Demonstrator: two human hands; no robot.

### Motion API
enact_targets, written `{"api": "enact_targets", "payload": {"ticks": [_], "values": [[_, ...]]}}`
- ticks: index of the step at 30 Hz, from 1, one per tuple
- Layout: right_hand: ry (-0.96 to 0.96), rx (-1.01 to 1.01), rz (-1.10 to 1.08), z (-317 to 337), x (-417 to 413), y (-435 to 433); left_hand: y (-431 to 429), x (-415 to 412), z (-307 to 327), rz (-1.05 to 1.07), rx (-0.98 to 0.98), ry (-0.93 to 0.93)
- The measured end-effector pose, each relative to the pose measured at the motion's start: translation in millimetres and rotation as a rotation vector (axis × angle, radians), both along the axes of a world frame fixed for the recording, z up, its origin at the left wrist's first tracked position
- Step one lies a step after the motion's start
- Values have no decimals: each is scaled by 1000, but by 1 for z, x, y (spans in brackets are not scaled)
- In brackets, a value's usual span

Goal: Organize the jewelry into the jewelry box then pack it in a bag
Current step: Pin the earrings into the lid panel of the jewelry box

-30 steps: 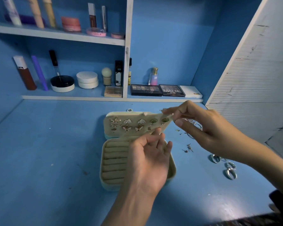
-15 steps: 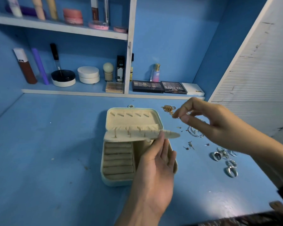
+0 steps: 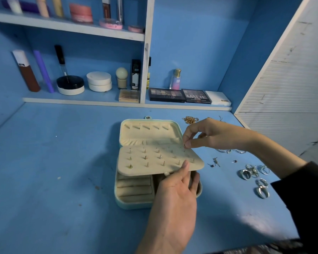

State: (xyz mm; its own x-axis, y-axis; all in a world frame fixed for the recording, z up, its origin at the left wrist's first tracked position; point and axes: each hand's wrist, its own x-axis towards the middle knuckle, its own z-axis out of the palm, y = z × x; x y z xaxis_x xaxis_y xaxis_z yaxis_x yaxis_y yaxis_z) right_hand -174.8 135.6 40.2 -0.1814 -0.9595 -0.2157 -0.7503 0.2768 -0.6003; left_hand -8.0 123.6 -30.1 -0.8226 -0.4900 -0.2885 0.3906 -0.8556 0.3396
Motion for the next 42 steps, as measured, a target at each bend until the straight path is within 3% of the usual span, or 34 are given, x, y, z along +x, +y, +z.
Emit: {"api": "enact_targets", "payload": {"ticks": [24,32,42], "values": [[418,-32,143,-2,12,-1,1,2,7,17,14,-16],[362,63,107,14,9,-8,2,2,7,4,33,-13],[228,22,59,8,1,-2,1,1,4,16,17,-13]]}}
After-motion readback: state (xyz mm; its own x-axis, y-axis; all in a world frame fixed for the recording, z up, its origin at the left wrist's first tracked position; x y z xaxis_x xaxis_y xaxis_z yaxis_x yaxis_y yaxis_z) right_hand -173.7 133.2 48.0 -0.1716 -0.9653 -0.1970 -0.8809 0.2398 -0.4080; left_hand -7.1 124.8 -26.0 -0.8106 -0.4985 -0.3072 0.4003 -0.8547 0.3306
